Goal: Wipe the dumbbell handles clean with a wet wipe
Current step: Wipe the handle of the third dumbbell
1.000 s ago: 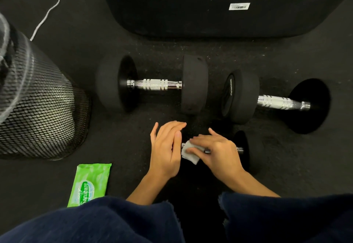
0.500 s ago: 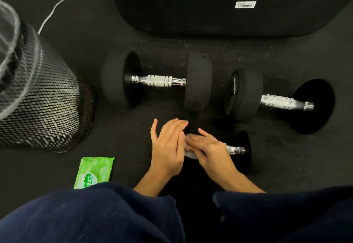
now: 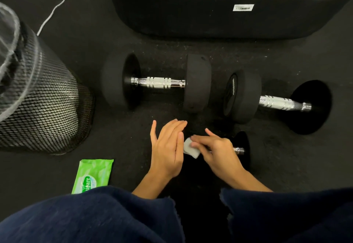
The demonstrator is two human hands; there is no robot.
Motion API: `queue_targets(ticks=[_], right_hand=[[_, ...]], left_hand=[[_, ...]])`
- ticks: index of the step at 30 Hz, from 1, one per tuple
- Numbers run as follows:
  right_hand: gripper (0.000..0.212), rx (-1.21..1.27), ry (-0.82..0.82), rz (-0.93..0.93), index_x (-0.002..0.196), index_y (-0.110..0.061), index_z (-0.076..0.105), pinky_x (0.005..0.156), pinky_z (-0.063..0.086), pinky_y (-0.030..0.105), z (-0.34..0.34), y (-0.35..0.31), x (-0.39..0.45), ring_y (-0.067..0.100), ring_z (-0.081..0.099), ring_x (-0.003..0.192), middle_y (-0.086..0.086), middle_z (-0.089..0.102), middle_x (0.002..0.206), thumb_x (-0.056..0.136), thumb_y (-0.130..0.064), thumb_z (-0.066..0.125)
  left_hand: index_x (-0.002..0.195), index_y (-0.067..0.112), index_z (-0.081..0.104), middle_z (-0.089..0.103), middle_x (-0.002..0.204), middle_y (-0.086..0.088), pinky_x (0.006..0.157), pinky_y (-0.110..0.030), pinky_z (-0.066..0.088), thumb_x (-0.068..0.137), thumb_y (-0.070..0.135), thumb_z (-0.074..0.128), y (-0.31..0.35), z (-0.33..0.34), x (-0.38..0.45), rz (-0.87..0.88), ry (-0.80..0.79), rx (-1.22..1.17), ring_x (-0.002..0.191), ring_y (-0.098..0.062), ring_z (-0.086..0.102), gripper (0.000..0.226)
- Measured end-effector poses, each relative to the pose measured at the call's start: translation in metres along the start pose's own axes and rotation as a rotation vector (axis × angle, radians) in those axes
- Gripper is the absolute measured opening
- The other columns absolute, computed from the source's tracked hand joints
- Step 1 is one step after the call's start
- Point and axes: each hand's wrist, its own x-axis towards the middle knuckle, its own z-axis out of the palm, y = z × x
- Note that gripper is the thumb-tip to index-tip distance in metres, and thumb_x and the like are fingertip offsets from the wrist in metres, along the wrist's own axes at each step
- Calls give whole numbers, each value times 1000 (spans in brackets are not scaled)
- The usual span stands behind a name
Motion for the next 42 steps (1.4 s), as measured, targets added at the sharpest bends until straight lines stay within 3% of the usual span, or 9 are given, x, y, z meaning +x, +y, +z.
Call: queue_targets(ticks=[4, 7, 11, 14, 18, 21, 26, 35, 42], right_hand=[[41, -69, -103, -99, 126, -13, 64, 116, 28, 27, 5, -7, -10, 6, 53, 125, -1, 63, 130, 88, -28, 64], [31, -47, -79, -63, 113, -16, 71, 113, 31, 22, -6, 2, -5, 4, 61, 114, -4, 70, 117, 89, -31, 59], [27, -126, -62, -17, 108, -14, 73, 111, 39, 34, 9, -5, 11, 14, 70, 95, 1, 76, 101, 97, -29, 53], [37, -112, -99, -63, 115, -14, 71, 111, 38, 33, 9, -8, 2, 9, 65, 108, -1, 73, 113, 95, -35, 47], [32, -103, -81, -158, 117, -16, 70, 112, 36, 31, -1, 2, -4, 3, 60, 116, -4, 70, 119, 88, -28, 62], [29, 103, -76, 16, 111, -16, 73, 111, 38, 32, -6, -1, 11, -1, 62, 109, -5, 72, 112, 82, -23, 74], [29, -61, -210, -43, 117, -17, 70, 115, 32, 31, 1, -5, 19, 7, 63, 111, -3, 71, 117, 89, -25, 67], [38, -73, -17, -177, 108, -13, 73, 109, 39, 33, 8, -1, -6, 8, 63, 112, -1, 72, 112, 71, -8, 83], [18, 54, -118, 105, 101, -18, 76, 97, 50, 30, -2, -10, 24, 6, 67, 99, -7, 75, 99, 83, -15, 73]], left_hand=[[128, 15, 63, 64, 131, 5, 119, -56, 13, 102, 22, 33, -2, -2, 1, 12, -3, 5, 130, -7, 51, 40], [127, 13, 64, 64, 130, 3, 119, -56, 14, 102, 20, 34, -1, -2, -2, 30, 12, 7, 130, -9, 52, 40], [125, 14, 65, 65, 128, 5, 119, -57, 15, 102, 23, 33, 1, -2, 0, 14, 25, 17, 129, -8, 53, 41], [125, 14, 66, 65, 128, 6, 119, -57, 15, 102, 23, 33, 0, -3, 0, 34, 22, 31, 129, -6, 52, 41], [125, 14, 67, 65, 128, 6, 119, -56, 15, 102, 23, 33, 0, -3, -2, 46, 24, 52, 129, -7, 53, 41], [123, 14, 67, 66, 126, 5, 119, -56, 15, 102, 24, 33, 1, -3, 0, 20, 22, 34, 127, -8, 54, 41], [122, 16, 67, 67, 126, 6, 119, -55, 16, 102, 24, 33, 1, -4, 1, 2, 9, 17, 126, -6, 54, 41], [122, 18, 67, 66, 126, 8, 117, -57, 16, 102, 24, 33, 3, -5, 2, -11, 13, 22, 126, -4, 53, 40], [122, 18, 67, 65, 127, 9, 117, -58, 15, 102, 25, 33, 3, -3, -1, -8, 31, 18, 127, -3, 52, 40]])
